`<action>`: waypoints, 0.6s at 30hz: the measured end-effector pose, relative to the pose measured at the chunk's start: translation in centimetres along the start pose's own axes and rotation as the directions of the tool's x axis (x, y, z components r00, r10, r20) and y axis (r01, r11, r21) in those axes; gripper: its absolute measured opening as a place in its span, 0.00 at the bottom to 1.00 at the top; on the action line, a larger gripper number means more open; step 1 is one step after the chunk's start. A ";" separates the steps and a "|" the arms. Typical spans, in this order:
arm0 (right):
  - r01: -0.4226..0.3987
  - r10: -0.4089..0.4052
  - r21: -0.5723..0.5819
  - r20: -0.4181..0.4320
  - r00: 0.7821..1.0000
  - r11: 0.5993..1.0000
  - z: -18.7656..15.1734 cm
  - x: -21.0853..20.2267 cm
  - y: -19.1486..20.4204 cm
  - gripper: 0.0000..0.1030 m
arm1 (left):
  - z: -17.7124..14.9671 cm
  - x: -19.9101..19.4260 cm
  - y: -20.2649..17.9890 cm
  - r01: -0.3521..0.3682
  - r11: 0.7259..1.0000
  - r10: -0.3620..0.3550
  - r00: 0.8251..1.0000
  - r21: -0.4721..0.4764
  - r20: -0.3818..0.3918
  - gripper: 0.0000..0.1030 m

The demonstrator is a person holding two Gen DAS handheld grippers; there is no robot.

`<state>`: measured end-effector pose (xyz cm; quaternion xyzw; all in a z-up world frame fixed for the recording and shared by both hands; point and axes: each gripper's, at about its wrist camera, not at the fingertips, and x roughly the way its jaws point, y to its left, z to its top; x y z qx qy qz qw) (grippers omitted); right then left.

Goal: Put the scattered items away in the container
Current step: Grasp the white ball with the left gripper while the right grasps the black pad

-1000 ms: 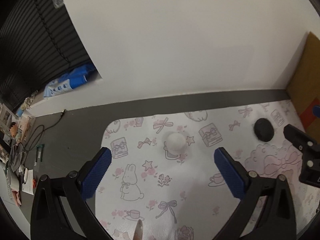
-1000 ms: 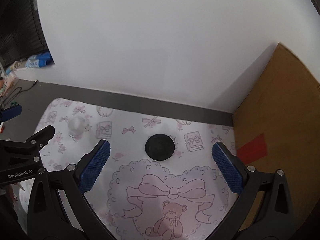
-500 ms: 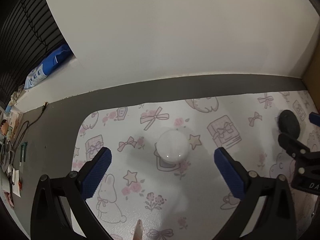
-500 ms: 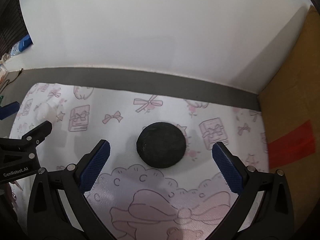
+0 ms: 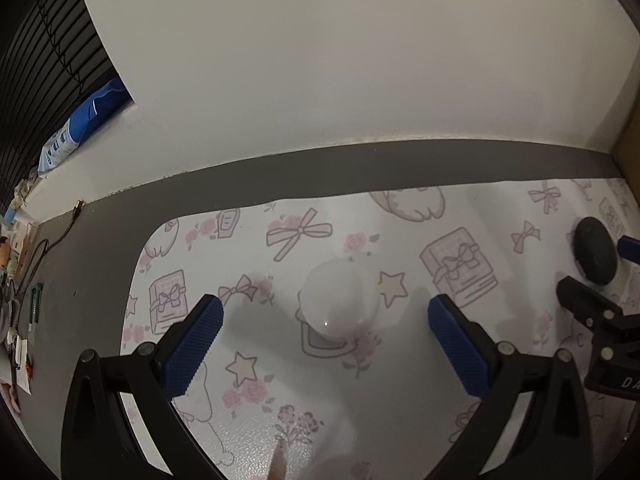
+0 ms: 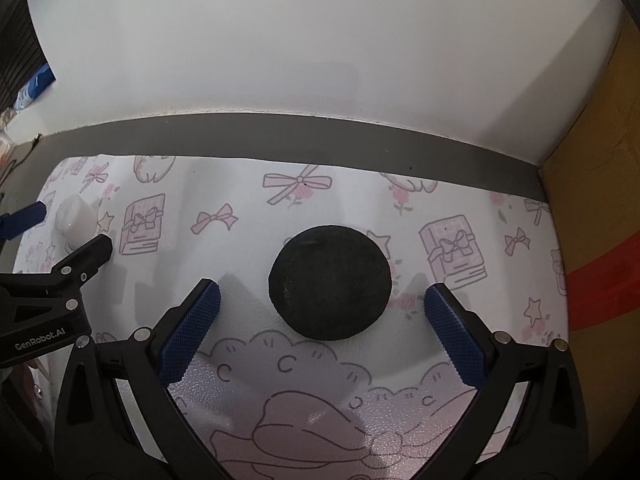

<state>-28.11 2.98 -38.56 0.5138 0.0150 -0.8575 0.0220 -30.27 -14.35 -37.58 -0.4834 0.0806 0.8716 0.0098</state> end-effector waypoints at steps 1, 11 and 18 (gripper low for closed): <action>0.000 0.000 0.000 0.000 1.000 1.000 0.0 0.0 0.0 1.00 | 0.1 0.1 0.1 0.006 1.000 -0.007 1.000 -0.007 -0.004 1.00; -0.011 0.011 -0.016 -0.005 1.000 1.000 0.3 -0.4 0.1 0.86 | 0.1 -0.1 0.5 0.107 0.992 -0.108 0.994 -0.062 -0.005 0.70; -0.013 0.013 -0.028 -0.011 1.000 1.000 0.9 -0.9 0.1 0.53 | 0.3 -0.8 -1.5 0.090 0.996 -0.090 0.996 0.020 0.007 0.34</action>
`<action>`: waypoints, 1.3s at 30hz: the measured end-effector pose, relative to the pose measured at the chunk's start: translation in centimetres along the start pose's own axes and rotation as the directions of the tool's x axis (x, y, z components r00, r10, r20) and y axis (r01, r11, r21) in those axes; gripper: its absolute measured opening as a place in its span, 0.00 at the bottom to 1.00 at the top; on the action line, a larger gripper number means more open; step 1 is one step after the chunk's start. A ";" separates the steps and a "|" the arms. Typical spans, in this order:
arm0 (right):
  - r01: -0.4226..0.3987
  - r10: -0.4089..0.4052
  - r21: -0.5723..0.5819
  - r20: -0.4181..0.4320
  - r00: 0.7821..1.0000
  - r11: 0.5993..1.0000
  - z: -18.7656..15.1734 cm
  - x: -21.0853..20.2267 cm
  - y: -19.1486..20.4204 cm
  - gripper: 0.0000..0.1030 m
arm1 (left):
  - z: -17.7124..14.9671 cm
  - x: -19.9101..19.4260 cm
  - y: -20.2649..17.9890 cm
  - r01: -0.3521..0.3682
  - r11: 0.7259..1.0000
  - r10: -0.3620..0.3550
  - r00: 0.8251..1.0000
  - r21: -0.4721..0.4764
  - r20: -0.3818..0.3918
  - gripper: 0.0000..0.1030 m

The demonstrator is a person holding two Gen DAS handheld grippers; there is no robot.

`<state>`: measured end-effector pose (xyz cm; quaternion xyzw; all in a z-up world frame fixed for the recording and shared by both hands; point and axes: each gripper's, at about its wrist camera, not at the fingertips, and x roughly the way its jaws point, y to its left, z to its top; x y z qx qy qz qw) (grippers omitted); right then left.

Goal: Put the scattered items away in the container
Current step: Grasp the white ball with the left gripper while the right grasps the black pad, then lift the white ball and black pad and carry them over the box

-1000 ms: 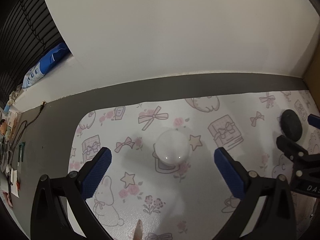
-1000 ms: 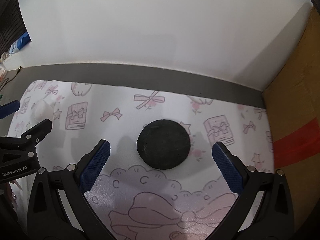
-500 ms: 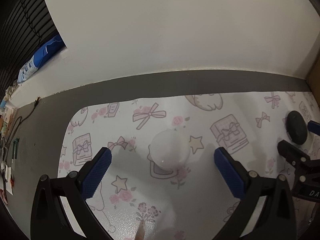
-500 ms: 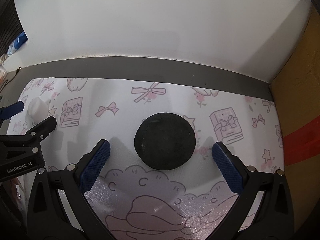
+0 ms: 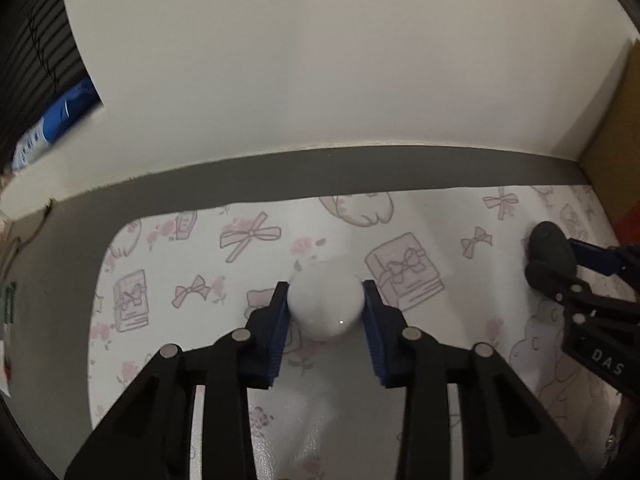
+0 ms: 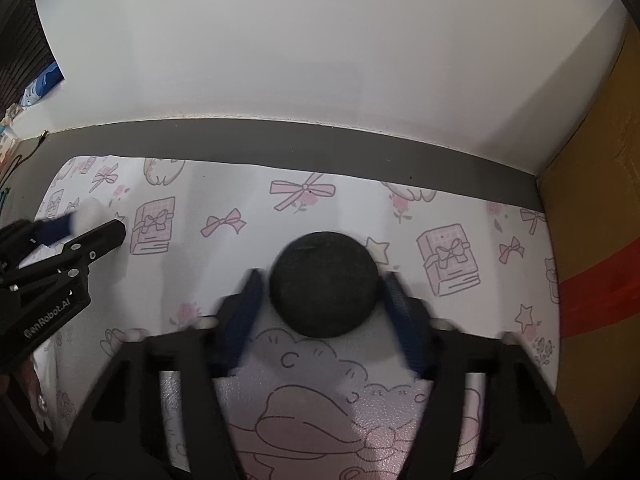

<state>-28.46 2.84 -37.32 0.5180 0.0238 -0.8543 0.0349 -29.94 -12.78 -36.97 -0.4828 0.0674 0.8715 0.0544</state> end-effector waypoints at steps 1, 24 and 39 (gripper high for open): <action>-0.001 0.001 -0.003 -0.003 1.000 1.000 0.1 0.0 0.0 0.52 | 0.0 0.0 0.0 -0.003 1.000 0.003 1.000 0.000 -0.002 0.34; -0.019 0.019 0.014 -0.001 1.000 1.000 0.3 -1.1 0.9 0.30 | 0.7 -3.4 -2.2 -0.048 0.999 0.048 0.999 -0.002 0.019 0.34; -0.011 0.011 0.006 0.078 0.997 1.000 1.9 -7.7 -0.5 0.30 | 1.7 -10.2 -2.0 -0.064 0.998 0.064 0.994 -0.005 0.092 0.34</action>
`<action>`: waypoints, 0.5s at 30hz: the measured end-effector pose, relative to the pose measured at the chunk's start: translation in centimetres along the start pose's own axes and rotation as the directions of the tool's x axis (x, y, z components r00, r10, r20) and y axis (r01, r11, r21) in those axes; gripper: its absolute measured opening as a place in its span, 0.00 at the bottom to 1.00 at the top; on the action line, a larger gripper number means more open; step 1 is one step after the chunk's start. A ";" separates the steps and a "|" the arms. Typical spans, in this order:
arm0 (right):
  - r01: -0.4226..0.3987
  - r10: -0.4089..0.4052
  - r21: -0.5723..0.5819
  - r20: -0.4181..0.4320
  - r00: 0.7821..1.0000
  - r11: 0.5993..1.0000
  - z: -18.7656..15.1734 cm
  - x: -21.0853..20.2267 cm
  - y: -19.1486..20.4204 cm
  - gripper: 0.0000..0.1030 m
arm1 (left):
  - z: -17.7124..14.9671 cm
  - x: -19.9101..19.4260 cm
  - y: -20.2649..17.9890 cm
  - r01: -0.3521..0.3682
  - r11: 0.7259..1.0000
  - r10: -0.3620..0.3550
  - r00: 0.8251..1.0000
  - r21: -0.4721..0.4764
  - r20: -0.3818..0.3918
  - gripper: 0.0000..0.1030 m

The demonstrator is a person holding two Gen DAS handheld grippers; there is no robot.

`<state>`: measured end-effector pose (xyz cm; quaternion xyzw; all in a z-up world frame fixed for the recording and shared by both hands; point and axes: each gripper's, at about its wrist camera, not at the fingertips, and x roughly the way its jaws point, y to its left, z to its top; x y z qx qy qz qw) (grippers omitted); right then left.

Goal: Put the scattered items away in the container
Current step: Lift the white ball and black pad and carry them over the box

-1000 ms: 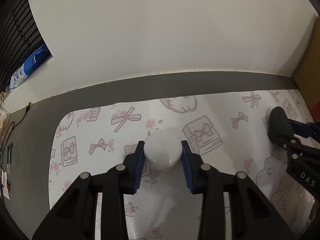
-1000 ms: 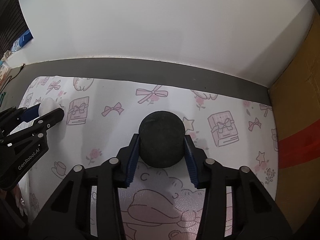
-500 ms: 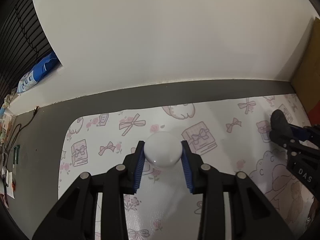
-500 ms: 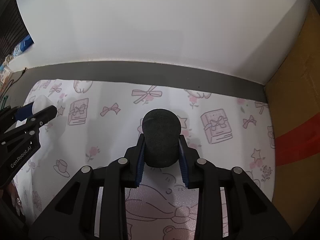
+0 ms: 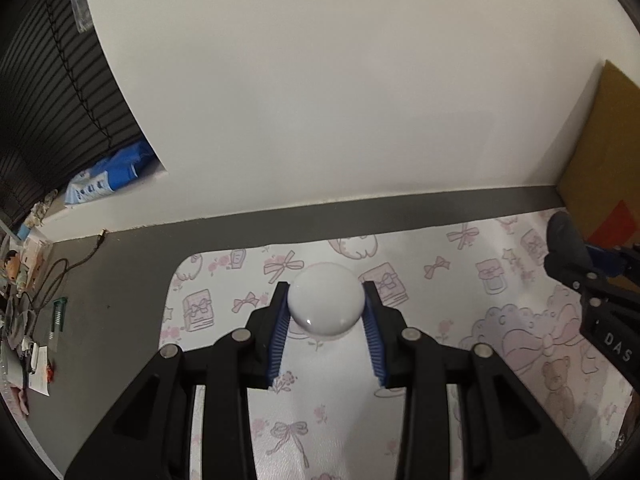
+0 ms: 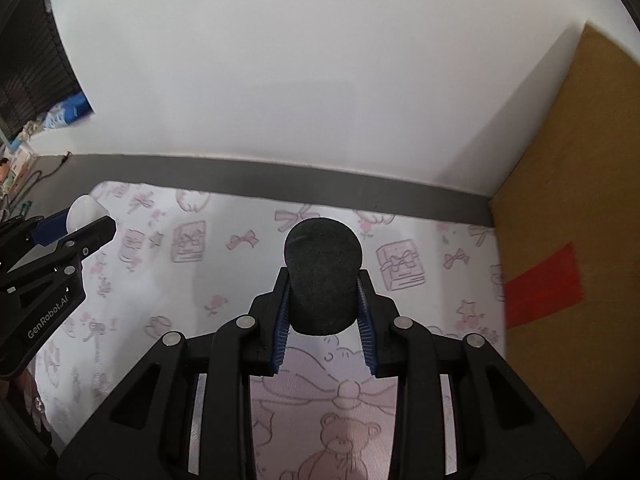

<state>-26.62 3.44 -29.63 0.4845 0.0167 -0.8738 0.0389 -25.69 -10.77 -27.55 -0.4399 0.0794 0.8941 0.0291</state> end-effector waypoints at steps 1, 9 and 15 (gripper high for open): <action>0.000 0.000 -0.002 0.009 1.000 1.000 0.1 -0.5 -0.4 0.30 | 0.2 -0.8 0.3 0.000 1.000 0.000 1.000 -0.002 0.009 0.34; 0.008 -0.005 -0.023 0.098 0.995 1.000 0.4 -9.6 -0.2 0.30 | 1.5 -8.3 2.3 -0.002 1.000 0.004 0.995 -0.021 0.097 0.34; 0.021 -0.014 -0.034 0.172 0.985 0.999 0.3 -16.0 1.4 0.30 | 1.9 -15.6 3.1 0.001 1.000 0.003 0.984 -0.025 0.180 0.34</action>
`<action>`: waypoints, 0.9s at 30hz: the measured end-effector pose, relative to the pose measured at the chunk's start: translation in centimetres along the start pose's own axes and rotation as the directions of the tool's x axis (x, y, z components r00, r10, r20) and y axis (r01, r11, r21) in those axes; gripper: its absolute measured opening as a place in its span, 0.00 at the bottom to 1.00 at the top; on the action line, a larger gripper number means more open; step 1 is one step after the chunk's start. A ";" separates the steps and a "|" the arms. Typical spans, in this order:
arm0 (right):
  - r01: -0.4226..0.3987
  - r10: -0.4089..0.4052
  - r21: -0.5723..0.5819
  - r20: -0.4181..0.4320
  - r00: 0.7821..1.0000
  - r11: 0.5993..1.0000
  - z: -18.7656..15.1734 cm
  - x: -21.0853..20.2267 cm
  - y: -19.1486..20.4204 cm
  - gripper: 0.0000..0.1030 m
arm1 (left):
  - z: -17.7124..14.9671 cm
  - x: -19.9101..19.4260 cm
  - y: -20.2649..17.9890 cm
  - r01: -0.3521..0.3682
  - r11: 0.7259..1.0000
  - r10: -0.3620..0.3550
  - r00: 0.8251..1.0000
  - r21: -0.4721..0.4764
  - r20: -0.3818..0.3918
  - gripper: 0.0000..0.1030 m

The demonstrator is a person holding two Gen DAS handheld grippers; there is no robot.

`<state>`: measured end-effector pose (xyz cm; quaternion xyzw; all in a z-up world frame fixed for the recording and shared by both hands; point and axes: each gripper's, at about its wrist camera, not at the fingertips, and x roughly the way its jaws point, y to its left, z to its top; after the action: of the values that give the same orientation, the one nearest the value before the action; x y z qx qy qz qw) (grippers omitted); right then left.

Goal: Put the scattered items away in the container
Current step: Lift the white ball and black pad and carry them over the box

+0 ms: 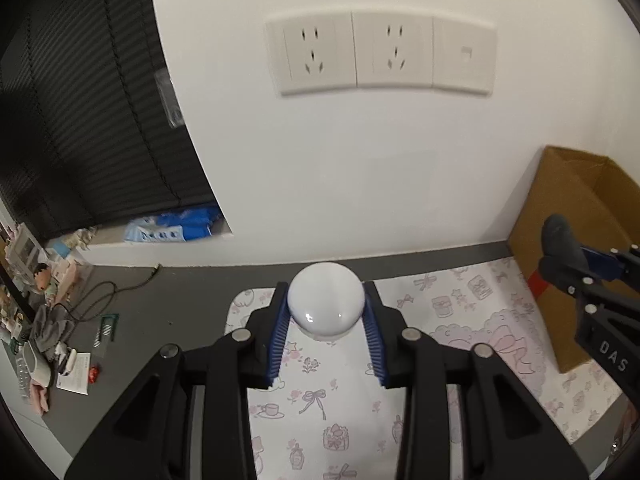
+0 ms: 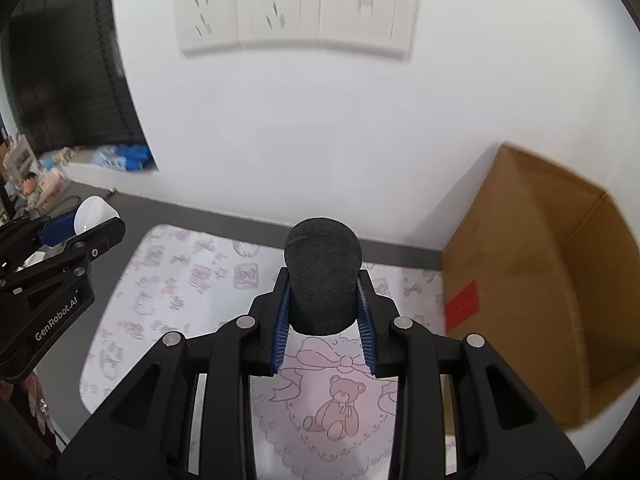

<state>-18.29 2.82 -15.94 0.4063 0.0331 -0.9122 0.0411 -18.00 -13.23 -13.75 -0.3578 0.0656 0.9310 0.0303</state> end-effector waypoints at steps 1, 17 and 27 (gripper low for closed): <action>-0.001 0.001 -0.001 0.012 1.000 1.000 0.1 -1.0 0.2 0.30 | 0.2 -1.1 0.1 -0.002 1.000 0.002 1.000 -0.001 0.014 0.34; 0.044 -0.036 -0.035 0.194 0.980 0.998 1.3 -16.6 3.7 0.30 | 1.9 -14.6 2.5 0.005 1.000 -0.001 0.981 -0.017 0.196 0.34; 0.056 -0.046 -0.042 0.217 0.975 0.998 0.8 -18.9 4.0 0.30 | 2.0 -16.2 2.1 0.015 1.000 -0.011 0.977 -0.015 0.211 0.34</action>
<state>-5.86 -0.33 -1.45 0.3030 0.0607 -0.9506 0.0307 -7.52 -15.15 -1.17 -0.2574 0.0521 0.9641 0.0402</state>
